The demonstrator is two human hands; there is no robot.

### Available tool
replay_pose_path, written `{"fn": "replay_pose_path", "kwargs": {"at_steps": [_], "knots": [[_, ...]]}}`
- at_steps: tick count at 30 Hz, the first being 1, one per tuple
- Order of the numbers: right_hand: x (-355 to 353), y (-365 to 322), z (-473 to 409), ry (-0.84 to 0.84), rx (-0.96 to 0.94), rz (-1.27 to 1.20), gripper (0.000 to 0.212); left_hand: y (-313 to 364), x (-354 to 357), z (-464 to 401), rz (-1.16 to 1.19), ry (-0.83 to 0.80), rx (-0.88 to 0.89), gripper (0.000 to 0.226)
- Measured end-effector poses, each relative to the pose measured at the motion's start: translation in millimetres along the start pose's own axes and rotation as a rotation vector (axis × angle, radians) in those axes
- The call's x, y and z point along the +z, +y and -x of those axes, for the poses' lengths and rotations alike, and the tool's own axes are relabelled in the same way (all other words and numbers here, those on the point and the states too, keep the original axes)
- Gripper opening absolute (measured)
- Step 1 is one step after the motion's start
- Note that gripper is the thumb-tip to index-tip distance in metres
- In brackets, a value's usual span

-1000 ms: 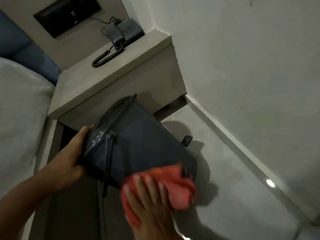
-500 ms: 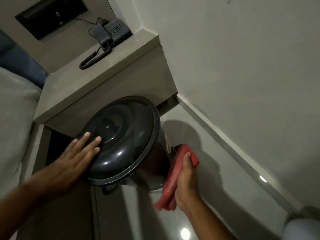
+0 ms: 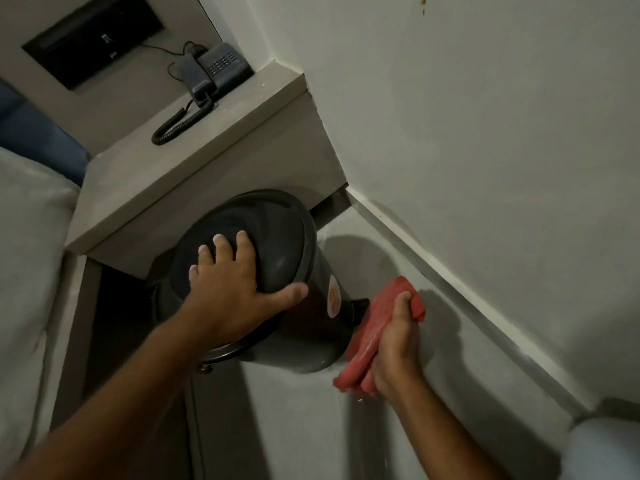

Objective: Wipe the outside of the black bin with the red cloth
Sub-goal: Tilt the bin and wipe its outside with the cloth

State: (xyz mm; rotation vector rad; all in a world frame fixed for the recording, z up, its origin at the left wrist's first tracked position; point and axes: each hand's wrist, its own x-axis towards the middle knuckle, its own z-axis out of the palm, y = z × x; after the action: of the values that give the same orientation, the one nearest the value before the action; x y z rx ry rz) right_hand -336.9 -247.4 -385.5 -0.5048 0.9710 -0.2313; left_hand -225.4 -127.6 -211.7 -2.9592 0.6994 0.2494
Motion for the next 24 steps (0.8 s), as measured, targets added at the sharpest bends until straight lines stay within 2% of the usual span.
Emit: {"fn": "replay_pose_path", "kwargs": {"at_steps": [4, 5, 7, 9, 11, 16, 20, 24], "knots": [[-5, -11, -1, -0.009, 0.007, -0.07, 0.077, -41, -25, 1, -0.277, -0.223, 0.341, 0.15], [-4, -12, -1, -0.012, 0.007, -0.075, 0.077, -48, -30, 2, -0.303, -0.259, 0.368, 0.153], [-3, -12, 0, -0.027, 0.003, -0.072, 0.077, -50, -35, 6, -0.168, -0.304, 0.316, 0.155], [-3, -11, 1, -0.034, 0.009, -0.056, 0.079, -31, -25, 12, -0.054, -0.245, 0.235, 0.154], [-5, -9, 3, -0.038, -0.001, -0.042, 0.08, -9, -7, 17, -0.11, -0.115, 0.178, 0.148], [-11, -10, 5, -0.11, -0.046, 0.031, 0.081, -15, -14, 14, -0.152, 0.075, 0.212, 0.133], [-4, -15, 11, -0.169, -0.152, 0.16, 0.084, -58, -32, 13, 0.122, 0.179, 0.197, 0.117], [40, 1, 12, -0.248, -0.257, 0.496, 0.1, -84, -33, 7, 0.402, 0.206, 0.171, 0.092]]}}
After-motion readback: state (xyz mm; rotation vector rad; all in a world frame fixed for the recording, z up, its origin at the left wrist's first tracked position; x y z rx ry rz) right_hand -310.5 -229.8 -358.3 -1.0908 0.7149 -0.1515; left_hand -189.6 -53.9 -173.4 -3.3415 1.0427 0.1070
